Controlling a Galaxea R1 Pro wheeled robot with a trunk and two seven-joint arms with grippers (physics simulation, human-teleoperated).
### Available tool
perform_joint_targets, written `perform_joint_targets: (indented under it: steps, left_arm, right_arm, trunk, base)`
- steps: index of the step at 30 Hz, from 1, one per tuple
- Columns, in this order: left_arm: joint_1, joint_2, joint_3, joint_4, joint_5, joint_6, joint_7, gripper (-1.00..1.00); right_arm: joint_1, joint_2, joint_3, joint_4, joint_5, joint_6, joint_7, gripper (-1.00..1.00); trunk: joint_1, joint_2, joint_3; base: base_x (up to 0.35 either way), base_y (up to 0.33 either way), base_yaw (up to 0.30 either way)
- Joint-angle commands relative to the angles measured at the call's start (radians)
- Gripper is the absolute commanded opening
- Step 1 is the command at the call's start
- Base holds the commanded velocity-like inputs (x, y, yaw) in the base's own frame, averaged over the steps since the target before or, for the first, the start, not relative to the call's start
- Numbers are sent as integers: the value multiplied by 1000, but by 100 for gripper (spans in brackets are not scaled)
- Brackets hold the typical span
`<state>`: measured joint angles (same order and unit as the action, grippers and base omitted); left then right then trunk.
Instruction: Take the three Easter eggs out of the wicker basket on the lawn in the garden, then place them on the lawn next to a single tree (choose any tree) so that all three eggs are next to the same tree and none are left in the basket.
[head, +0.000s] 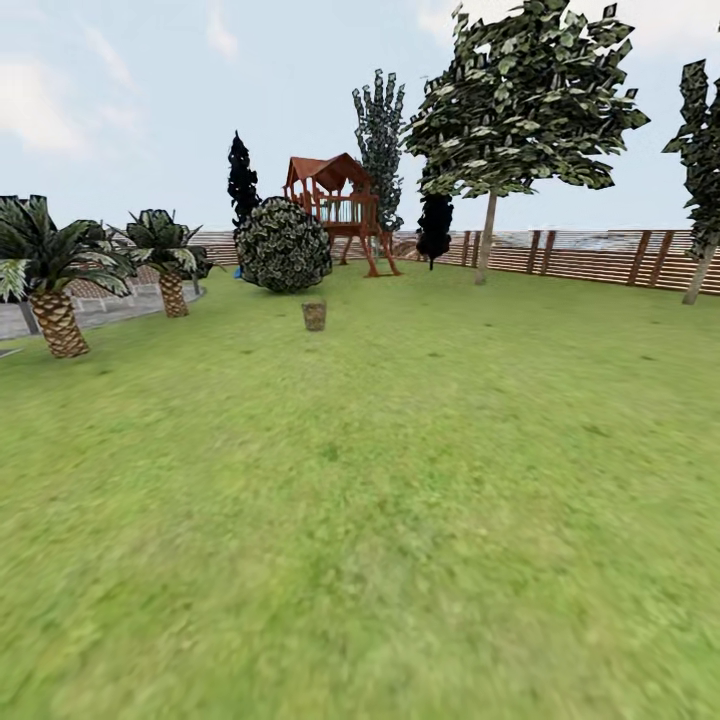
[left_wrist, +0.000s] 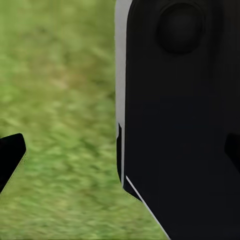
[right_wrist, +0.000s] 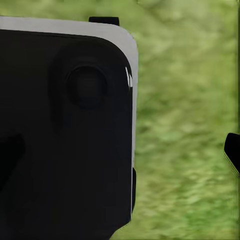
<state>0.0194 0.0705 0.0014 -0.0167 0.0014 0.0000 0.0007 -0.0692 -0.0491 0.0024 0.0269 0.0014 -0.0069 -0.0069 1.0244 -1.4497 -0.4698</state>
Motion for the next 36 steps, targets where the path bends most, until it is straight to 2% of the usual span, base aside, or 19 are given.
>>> perform_joint_targets:
  steps: [1,36]
  left_arm:
    - [1,0,0,-2,0,0,0,100]
    - [1,0,0,-2,0,0,0,100]
  right_arm:
    - [-1,0,0,2,0,-1,-1,100]
    - [-1,0,-1,2,-2,-1,-1,100]
  trunk:
    - [1,0,-1]
    - [1,0,-1]
  base:
    - [337,0,0]
    - [338,0,10]
